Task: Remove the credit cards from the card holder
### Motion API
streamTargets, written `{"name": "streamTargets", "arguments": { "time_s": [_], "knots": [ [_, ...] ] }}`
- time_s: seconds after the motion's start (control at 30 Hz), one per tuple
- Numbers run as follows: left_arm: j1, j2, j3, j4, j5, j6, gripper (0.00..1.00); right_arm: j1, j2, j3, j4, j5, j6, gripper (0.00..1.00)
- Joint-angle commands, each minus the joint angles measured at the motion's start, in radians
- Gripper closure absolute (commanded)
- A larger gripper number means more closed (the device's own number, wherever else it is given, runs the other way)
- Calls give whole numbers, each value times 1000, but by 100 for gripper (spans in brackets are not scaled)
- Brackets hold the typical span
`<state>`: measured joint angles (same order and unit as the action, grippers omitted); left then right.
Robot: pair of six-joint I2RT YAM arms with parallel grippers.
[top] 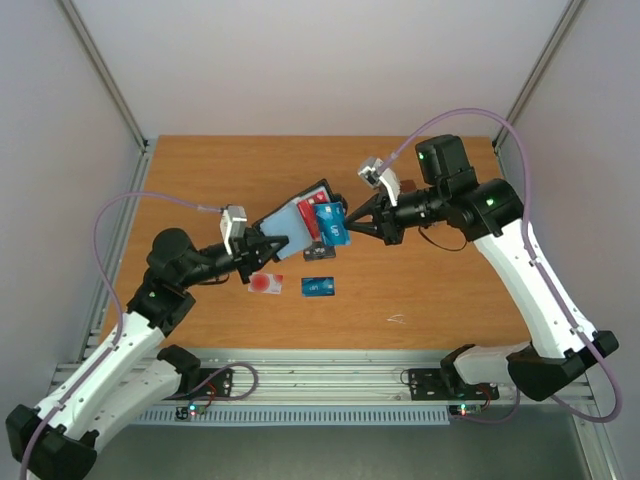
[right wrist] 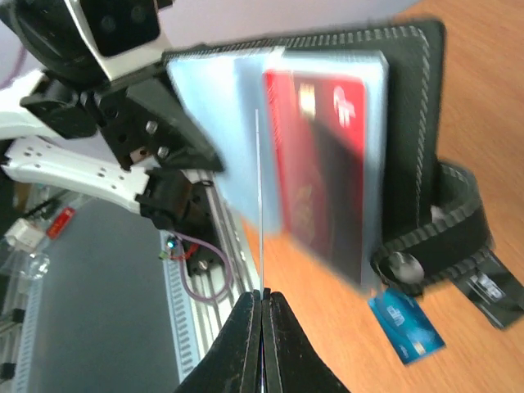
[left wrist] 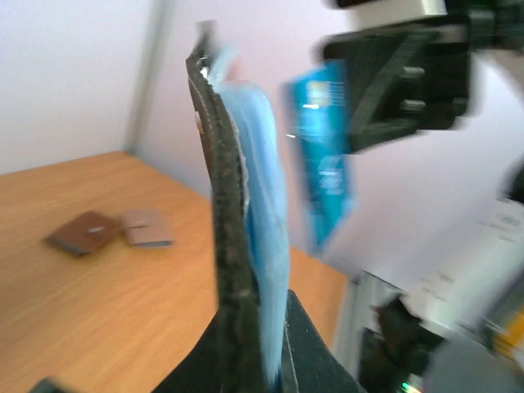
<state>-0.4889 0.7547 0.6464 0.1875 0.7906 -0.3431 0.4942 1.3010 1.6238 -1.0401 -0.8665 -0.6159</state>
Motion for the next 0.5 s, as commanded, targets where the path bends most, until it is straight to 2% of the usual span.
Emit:
{"name": "streamTargets", "arguments": {
  "time_s": [0.0, 0.07, 0.13, 0.33, 0.47],
  "knots": [
    [14, -22, -11, -237, -541, 6, 100, 27, 76, 113, -264, 212, -136, 99],
    [35, -20, -23, -343, -760, 11, 100, 120, 134, 126, -373, 413, -199, 99],
    [57, -22, -31, -400, -845, 39, 100, 228, 194, 100, -445, 573, -257, 99],
    [116, -54, -73, -409, -811, -15, 100, 386, 461, 47, -511, 771, -347, 99],
    [142, -67, -78, -435, -828, -20, 100, 419, 598, 111, -504, 781, -356, 99]
  ]
}}
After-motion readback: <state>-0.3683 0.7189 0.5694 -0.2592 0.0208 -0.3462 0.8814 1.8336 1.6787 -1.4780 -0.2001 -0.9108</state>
